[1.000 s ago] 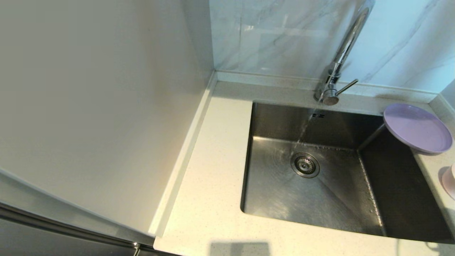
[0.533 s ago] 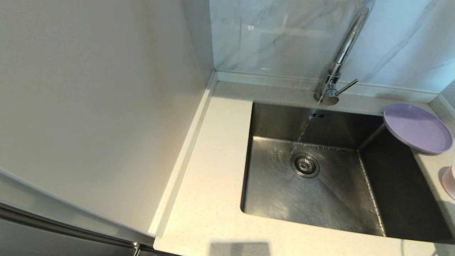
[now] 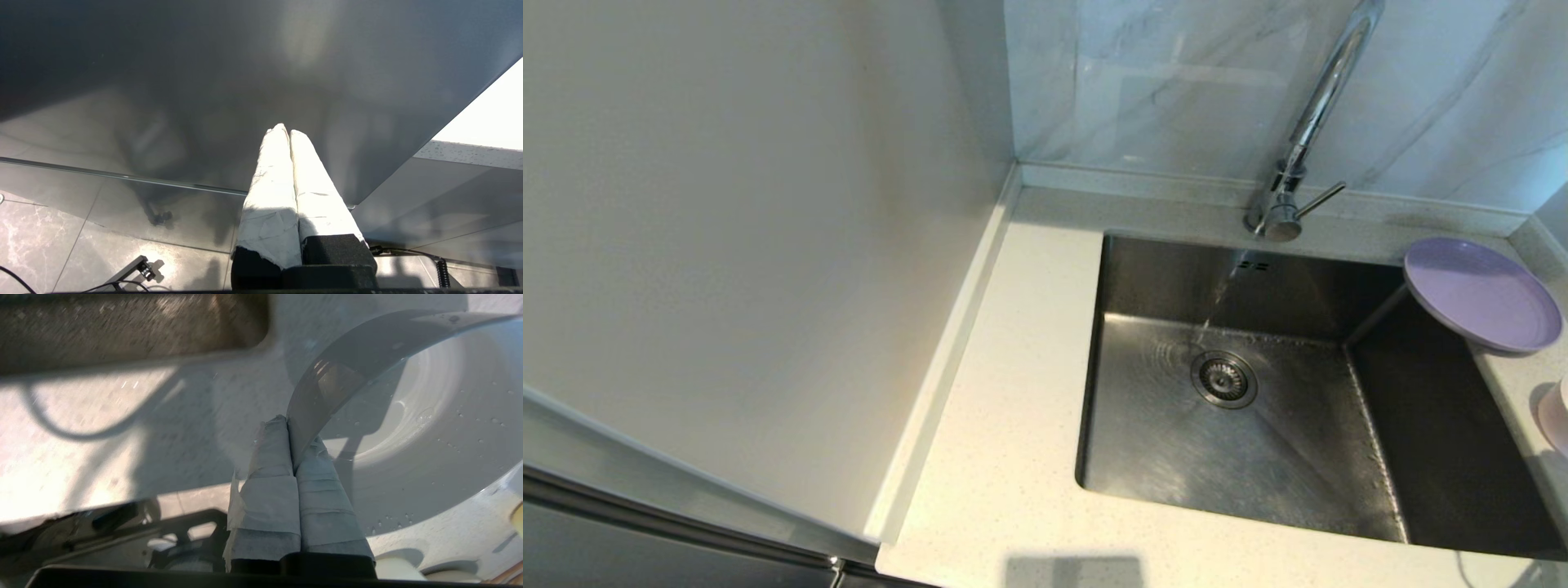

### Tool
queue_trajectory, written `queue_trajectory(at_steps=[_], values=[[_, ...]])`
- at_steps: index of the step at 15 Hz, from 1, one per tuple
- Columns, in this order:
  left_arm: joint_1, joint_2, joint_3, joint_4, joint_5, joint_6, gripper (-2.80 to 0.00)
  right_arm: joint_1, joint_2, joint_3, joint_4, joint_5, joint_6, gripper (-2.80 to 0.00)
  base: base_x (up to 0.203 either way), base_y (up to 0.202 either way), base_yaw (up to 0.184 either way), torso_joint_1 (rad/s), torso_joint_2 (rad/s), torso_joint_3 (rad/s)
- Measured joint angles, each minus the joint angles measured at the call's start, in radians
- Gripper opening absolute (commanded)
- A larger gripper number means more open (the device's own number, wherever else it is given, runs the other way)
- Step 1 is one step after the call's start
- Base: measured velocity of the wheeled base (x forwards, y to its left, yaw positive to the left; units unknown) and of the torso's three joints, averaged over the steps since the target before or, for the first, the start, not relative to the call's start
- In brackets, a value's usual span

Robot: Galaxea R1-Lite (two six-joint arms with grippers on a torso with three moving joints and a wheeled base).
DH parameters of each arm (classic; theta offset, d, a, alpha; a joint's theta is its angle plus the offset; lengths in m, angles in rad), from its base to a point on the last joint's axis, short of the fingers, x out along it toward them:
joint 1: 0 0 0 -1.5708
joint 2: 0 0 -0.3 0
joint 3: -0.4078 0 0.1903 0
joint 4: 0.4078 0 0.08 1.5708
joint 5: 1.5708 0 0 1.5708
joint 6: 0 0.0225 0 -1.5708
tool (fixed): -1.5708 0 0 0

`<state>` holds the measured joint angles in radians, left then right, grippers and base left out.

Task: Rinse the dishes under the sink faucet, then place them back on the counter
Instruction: Place the bowl on the table, then pick up the bowl

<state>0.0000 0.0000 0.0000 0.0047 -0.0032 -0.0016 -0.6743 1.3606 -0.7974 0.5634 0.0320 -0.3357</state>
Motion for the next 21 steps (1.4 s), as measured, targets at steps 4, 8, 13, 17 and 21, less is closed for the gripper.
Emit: queue_trajectory(at_steps=[4,8,13,17,21], values=[[0.0,0.0,0.0,0.0,0.0,0.0,-2.8,-0.001,0.035,-0.002,-0.014,-0.008,-0.001,-2.8,0.0,0.0,0.0,0.0,0.0,0.0],[0.0,0.0,0.0,0.0,0.0,0.0,-2.8,0.0,0.058,-0.008,-0.031,-0.006,-0.002,0.0,0.0,0.0,0.0,0.0,0.0,0.0],[0.0,0.0,0.0,0.0,0.0,0.0,-2.8,0.0,0.061,-0.003,-0.144,0.012,0.004,0.0,0.0,0.0,0.0,0.0,0.0,0.0],[0.0,0.0,0.0,0.0,0.0,0.0,-2.8,-0.01,0.03,-0.053,-0.242,0.076,-0.097,0.0,0.0,0.0,0.0,0.0,0.0,0.0],[0.0,0.0,0.0,0.0,0.0,0.0,-2.8,-0.011,-0.026,-0.124,-0.286,0.118,-0.251,-2.8,0.0,0.0,0.0,0.0,0.0,0.0]])
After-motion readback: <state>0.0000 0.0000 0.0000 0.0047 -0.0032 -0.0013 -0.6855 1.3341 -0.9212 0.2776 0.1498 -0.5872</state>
